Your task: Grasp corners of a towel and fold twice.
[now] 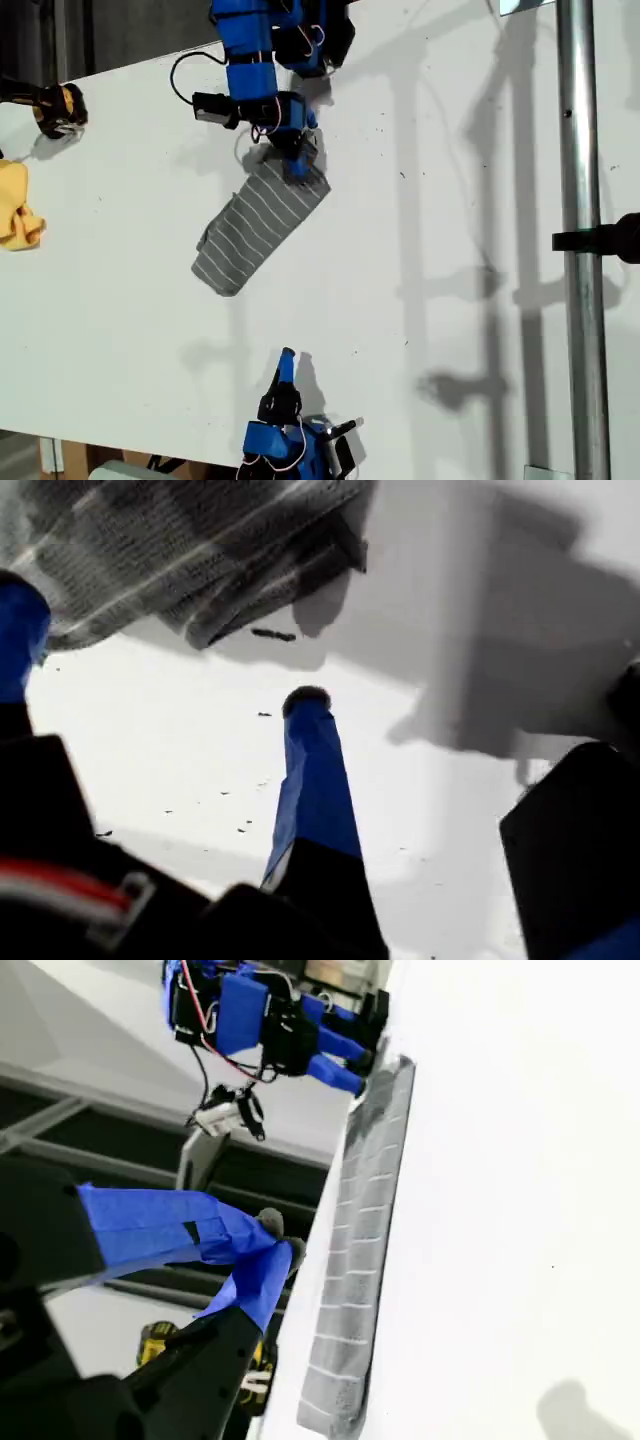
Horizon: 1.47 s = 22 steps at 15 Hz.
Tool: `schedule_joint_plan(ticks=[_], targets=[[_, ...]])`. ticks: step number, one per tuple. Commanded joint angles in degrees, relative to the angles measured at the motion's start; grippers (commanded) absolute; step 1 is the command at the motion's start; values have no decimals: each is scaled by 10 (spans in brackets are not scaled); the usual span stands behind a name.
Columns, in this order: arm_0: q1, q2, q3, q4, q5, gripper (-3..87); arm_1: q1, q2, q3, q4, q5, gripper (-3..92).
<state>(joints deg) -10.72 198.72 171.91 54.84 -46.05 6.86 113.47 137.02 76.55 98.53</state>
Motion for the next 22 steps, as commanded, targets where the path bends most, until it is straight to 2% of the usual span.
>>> schedule_joint_plan(ticks=[1,3,8,15,19,21,22], targets=[[4,4,-6,1,-6,-26,41,-15,-28,-9,-20,457],[3,4,-6,9,-6,-26,79,-11,-18,-10,-29,458],[-5,4,-2,18,-5,-26,127,-56,13,-81,-69,430],[-20,4,-8,33,3,-26,130,-301,-196,-52,-163,373],[-18,4,-24,60,2,-26,133,-298,-221,-96,-184,189],[-18,5,-25,62,1,-26,133,-298,-224,-100,-189,136],[-18,5,-25,62,1,-26,134,-297,-225,-92,-178,25]])
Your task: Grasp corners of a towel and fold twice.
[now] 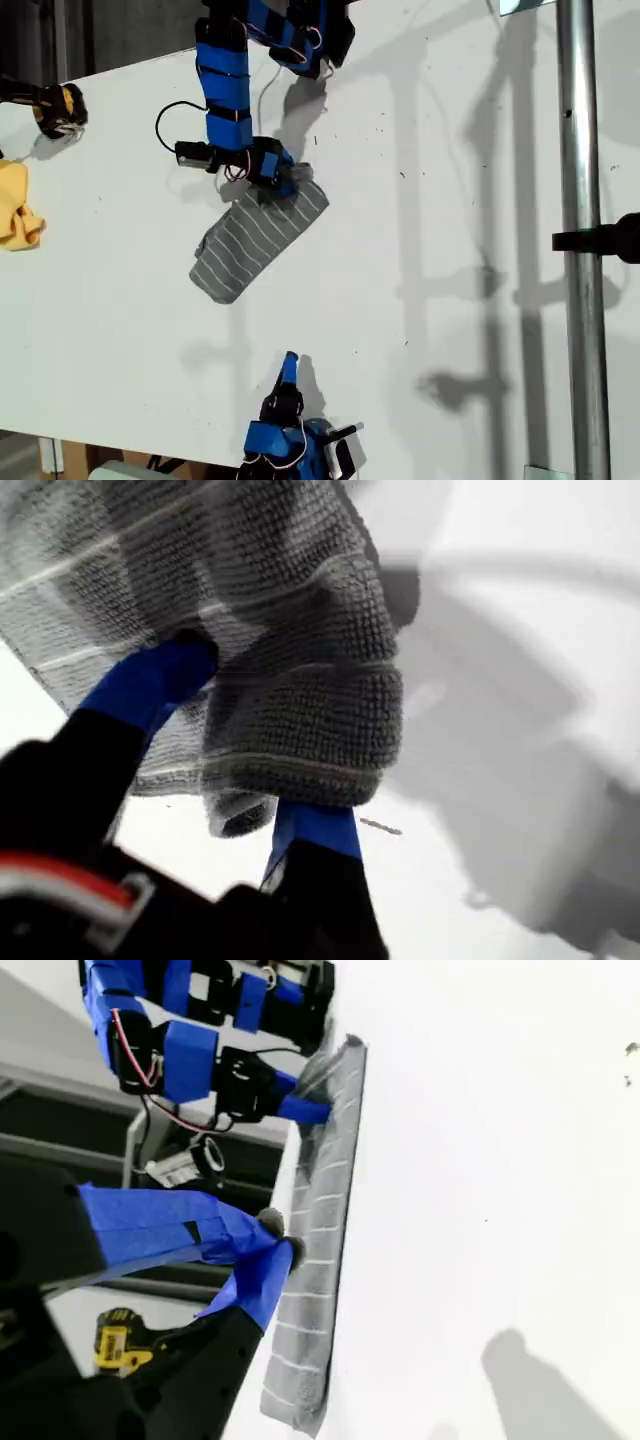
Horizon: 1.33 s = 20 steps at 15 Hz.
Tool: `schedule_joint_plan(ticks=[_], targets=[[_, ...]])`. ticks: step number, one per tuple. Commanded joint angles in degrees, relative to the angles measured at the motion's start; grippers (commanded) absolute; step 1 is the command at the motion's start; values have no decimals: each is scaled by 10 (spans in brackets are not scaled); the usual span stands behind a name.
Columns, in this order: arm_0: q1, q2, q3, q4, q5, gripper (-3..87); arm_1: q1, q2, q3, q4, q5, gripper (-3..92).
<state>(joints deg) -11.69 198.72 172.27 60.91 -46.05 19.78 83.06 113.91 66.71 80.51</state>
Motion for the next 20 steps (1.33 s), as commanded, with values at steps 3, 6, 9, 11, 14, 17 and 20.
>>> schedule_joint_plan(ticks=[3,6,9,11,14,17,20], targets=[[-10,5,-33,2,1,-26,0,17,12,9,4,-1],[-11,5,-39,5,1,-26,-41,144,46,76,35,-2],[-11,5,-35,1,3,-26,-96,301,67,215,94,-2],[-11,5,-37,3,4,-26,-150,357,69,301,149,-2],[-7,5,-43,14,0,-26,-206,400,74,328,192,-2],[-9,5,-43,9,2,-26,-135,388,58,199,98,-2],[-9,5,-42,7,1,-26,-85,354,-2,153,36,-2]])
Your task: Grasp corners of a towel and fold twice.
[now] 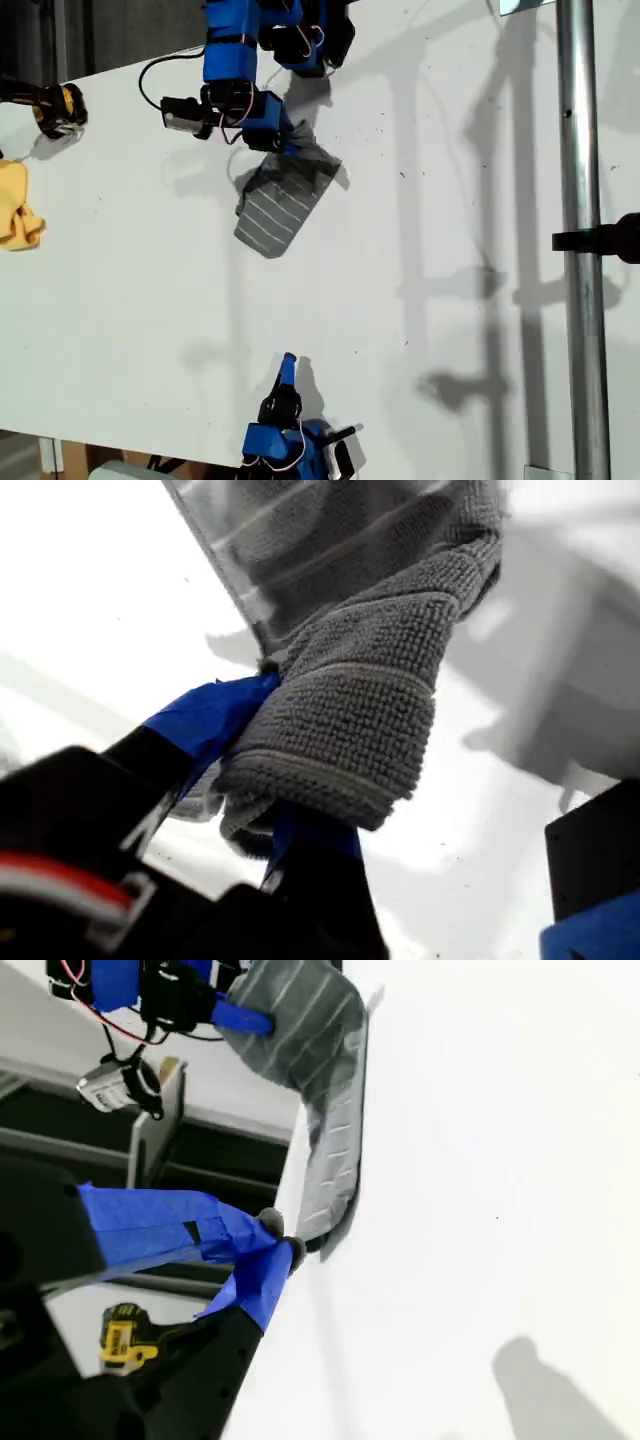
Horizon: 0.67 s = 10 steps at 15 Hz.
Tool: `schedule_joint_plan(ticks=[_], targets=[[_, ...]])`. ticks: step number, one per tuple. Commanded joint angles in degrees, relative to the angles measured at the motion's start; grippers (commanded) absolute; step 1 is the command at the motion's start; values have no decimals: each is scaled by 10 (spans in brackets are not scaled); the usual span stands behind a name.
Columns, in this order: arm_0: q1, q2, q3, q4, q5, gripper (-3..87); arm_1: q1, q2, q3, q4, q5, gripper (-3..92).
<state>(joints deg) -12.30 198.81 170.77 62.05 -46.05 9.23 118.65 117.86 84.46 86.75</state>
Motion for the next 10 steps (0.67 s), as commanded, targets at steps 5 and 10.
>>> schedule_joint_plan(ticks=[5,10], targets=[[0,4,-30,-4,-2,-26,110,-8,-55,-169,-123,-2],[2,4,-31,-11,-5,-26,142,-135,-109,-330,-174,-2]])
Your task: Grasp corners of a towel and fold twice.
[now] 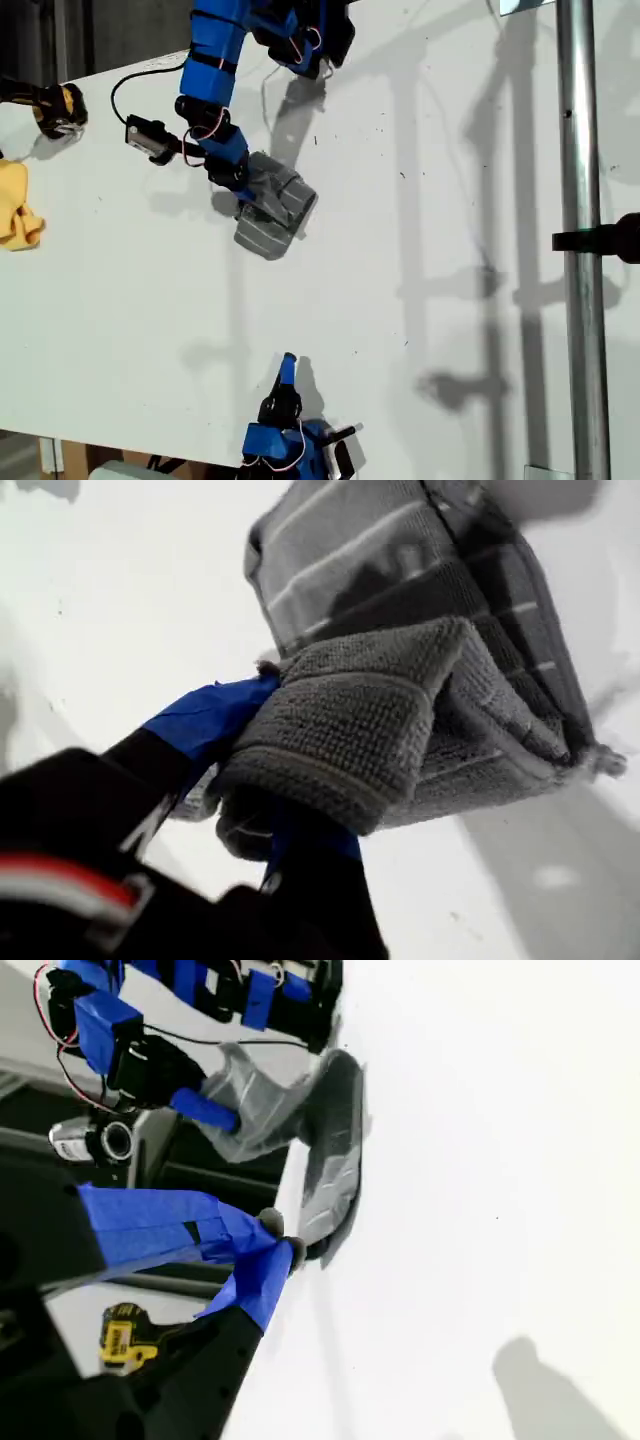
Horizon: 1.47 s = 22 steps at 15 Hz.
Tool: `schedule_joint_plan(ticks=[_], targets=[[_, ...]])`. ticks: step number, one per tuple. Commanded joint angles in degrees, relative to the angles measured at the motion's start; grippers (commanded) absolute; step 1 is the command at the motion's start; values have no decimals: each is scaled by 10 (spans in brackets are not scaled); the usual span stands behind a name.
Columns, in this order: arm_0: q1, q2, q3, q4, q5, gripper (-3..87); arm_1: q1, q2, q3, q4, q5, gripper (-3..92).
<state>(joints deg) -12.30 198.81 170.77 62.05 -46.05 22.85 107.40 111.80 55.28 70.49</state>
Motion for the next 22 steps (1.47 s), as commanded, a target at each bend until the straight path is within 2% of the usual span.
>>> schedule_joint_plan(ticks=[1,7,9,10,11,12,14,16,17,18,20,21,22], targets=[[3,4,-32,-11,-7,-26,7,-60,-69,-59,-16,-2],[7,4,-31,-9,-11,-26,14,-243,-131,-163,-20,-2],[7,4,-32,-7,-10,-26,25,-295,-159,-164,-32,5],[8,4,-32,-6,-11,-26,28,-316,-195,-136,-33,128],[10,4,-32,-6,-12,-26,29,-322,-229,-110,-40,292],[10,4,-32,-6,-12,-26,30,-318,-262,-96,-67,406],[11,4,-33,-6,-12,-26,38,-291,-317,-72,-98,468],[11,4,-35,-6,-12,-26,52,-221,-323,-72,-125,475],[11,4,-35,-7,-13,-26,57,-179,-312,-69,-130,459],[11,4,-34,-11,-15,-26,60,-130,-288,-62,-130,397],[11,4,-35,-19,-2,-26,62,-11,-226,-7,-125,4],[12,4,-35,-26,4,-26,61,46,-204,50,-121,-2],[18,4,-35,-30,-25,-26,60,101,-175,115,-104,-2]])
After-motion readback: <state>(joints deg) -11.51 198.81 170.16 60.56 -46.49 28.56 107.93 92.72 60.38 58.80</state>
